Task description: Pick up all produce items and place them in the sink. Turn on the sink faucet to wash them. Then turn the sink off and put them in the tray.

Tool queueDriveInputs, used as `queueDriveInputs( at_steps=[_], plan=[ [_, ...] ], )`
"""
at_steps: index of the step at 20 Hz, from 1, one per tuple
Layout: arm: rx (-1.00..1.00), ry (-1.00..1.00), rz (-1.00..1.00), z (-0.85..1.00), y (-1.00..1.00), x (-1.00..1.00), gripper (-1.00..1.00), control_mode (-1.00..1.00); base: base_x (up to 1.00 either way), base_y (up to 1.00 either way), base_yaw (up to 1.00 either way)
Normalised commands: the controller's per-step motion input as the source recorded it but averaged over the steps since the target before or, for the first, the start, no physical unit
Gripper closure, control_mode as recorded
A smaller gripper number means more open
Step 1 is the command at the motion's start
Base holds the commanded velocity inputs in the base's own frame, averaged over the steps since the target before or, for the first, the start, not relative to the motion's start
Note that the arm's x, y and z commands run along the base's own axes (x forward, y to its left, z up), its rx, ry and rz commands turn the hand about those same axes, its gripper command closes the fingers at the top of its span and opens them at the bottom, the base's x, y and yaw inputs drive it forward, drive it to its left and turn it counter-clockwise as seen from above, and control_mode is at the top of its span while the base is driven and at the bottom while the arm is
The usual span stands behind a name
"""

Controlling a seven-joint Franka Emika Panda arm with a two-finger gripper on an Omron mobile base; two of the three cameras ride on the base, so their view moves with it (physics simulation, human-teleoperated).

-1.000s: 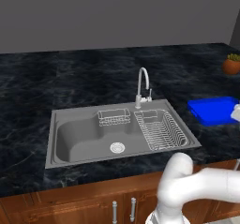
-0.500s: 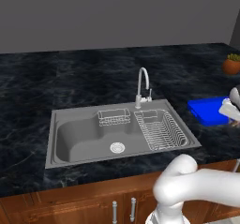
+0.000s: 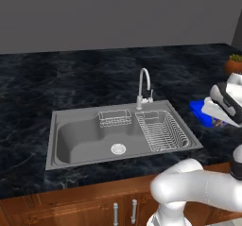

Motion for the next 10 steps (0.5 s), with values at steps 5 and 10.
queueDriveInputs(
  at_steps=[5, 10],
  plan=[
    [-0.05, -0.09, 0.11, 0.00, 0.61, -0.54, 1.00, -1.00, 0.00, 0.00, 0.00],
    [-0.07, -0.06, 0.13, 0.00, 0.77, -0.37, 1.00, -1.00, 0.00, 0.00, 0.00]
  ],
)
